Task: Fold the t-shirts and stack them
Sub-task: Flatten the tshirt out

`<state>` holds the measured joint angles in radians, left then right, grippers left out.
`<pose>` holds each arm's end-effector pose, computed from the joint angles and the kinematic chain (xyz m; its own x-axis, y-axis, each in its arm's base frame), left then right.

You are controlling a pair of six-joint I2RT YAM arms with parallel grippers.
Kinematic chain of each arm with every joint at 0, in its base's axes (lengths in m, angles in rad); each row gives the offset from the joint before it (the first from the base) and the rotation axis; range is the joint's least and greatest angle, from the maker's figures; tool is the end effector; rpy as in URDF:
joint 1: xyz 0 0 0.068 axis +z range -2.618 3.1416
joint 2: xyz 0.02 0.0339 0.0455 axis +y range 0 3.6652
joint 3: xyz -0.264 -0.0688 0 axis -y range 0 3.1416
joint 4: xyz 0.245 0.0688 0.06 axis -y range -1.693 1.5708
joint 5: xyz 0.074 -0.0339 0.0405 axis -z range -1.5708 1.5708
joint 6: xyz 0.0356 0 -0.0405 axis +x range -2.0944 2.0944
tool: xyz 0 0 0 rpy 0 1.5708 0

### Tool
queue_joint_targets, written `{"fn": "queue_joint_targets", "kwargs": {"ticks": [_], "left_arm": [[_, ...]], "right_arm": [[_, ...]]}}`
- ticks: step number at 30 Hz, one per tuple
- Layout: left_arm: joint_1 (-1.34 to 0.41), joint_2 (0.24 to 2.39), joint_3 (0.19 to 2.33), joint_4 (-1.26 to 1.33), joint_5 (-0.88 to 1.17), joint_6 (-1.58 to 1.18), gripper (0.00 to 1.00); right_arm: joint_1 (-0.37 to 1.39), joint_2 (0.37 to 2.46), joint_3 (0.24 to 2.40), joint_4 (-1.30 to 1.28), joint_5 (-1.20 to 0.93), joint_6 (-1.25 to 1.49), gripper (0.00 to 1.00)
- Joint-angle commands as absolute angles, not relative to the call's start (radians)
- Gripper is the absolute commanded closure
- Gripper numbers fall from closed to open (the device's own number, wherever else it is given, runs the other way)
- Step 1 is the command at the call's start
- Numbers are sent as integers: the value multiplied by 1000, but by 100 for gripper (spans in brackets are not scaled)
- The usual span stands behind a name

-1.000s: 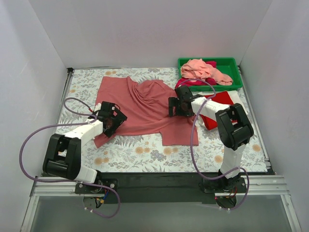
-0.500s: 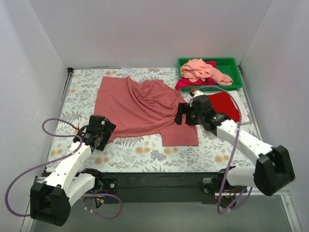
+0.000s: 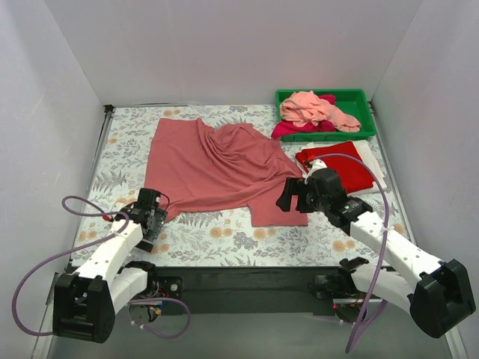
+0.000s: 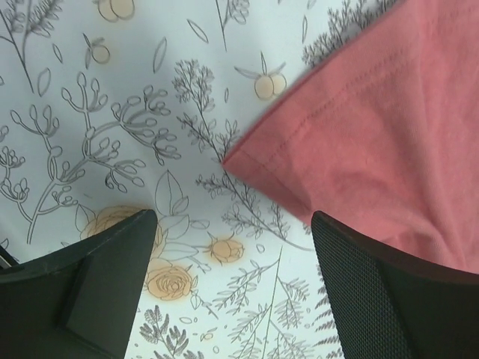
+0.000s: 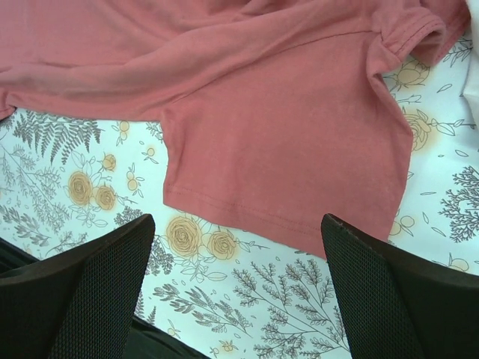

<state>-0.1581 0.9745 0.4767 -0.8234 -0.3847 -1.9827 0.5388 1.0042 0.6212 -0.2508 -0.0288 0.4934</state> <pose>0.1424 -0.0092 0.1640 0.3333 -0.9132 -0.2343 -0.8987 -0.2325 -0.3719 0.1851 0.1118 0.2354 -0.7000 0.1331 -0.7016 -0.2285 0.8891 0.3967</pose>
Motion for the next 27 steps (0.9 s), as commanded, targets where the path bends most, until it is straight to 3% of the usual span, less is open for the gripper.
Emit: {"fn": "queue_joint_targets", "kwargs": {"ticks": [1,11,15,18,19,20,22,27], "left_arm": [[-114,1032,492,-795,-446,-2054,17],[-43,1199,552,-704,-397,-1971,40],[-41,1236,560,-674,-353,-1933,58],[-41,1246,546,-670,-342,-1919,66],[-41,1244,542,-669,-342,-1919,81],[-41,1241,532,-667,-341,-1911,83],[-41,1226,523,-664,-351,-1905,100],[-41,1187,538,-677,-379,-1899,100]], "right_arm": [[538,974,591,-212,-57,497,2],[540,936,568,-218,-48,499,2],[540,925,557,-225,-19,503,2],[540,923,557,-229,-14,508,2],[540,925,558,-227,-14,508,2],[540,928,558,-229,-12,508,2],[540,931,560,-235,-8,503,2],[538,930,560,-288,70,518,2]]}}
